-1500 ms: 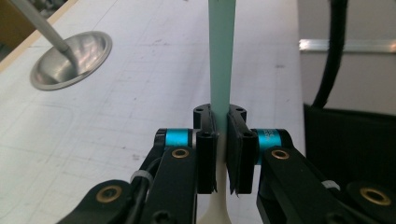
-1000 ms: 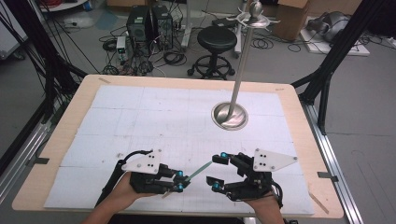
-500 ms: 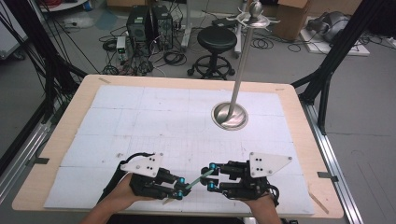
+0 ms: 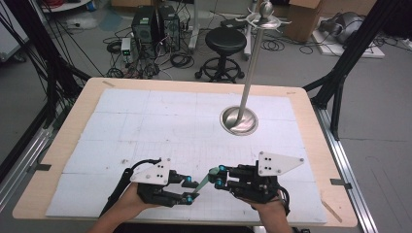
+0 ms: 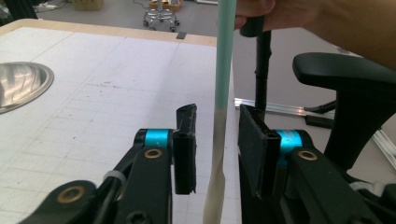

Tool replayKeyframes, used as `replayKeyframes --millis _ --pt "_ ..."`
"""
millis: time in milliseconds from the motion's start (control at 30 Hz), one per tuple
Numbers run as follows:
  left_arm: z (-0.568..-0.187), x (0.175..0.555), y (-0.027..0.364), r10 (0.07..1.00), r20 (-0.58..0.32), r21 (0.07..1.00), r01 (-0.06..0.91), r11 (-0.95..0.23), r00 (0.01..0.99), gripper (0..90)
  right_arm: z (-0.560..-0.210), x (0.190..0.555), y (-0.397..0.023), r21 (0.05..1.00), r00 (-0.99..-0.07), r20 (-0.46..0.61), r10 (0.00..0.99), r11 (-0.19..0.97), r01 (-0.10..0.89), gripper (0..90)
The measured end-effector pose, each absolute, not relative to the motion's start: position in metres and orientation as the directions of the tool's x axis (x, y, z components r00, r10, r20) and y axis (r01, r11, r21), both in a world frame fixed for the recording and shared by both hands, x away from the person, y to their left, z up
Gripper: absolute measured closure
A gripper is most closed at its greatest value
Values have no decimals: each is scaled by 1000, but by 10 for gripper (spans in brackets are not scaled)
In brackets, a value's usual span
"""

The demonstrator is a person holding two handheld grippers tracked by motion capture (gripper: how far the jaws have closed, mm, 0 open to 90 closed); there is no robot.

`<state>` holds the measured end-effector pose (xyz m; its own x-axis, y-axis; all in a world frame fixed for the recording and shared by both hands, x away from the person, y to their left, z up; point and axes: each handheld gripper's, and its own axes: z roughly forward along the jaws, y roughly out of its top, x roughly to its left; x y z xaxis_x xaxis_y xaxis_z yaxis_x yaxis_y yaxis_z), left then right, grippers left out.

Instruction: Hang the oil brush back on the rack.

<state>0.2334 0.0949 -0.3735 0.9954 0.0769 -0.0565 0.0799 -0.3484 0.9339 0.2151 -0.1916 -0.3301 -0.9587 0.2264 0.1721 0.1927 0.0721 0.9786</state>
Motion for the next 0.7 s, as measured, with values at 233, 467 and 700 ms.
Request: replayKeyframes --millis 233,467,700 --pt "-373 235 94 72 -68 938 89 -336 995 840 -327 216 -189 969 -946 206 252 81 232 824" --pt "-372 238 94 65 -116 955 129 -266 991 845 -335 217 -186 976 -941 207 270 6 216 521" --pt "-371 241 94 60 -145 966 155 -207 988 845 -339 218 -182 980 -945 197 263 -17 200 602"
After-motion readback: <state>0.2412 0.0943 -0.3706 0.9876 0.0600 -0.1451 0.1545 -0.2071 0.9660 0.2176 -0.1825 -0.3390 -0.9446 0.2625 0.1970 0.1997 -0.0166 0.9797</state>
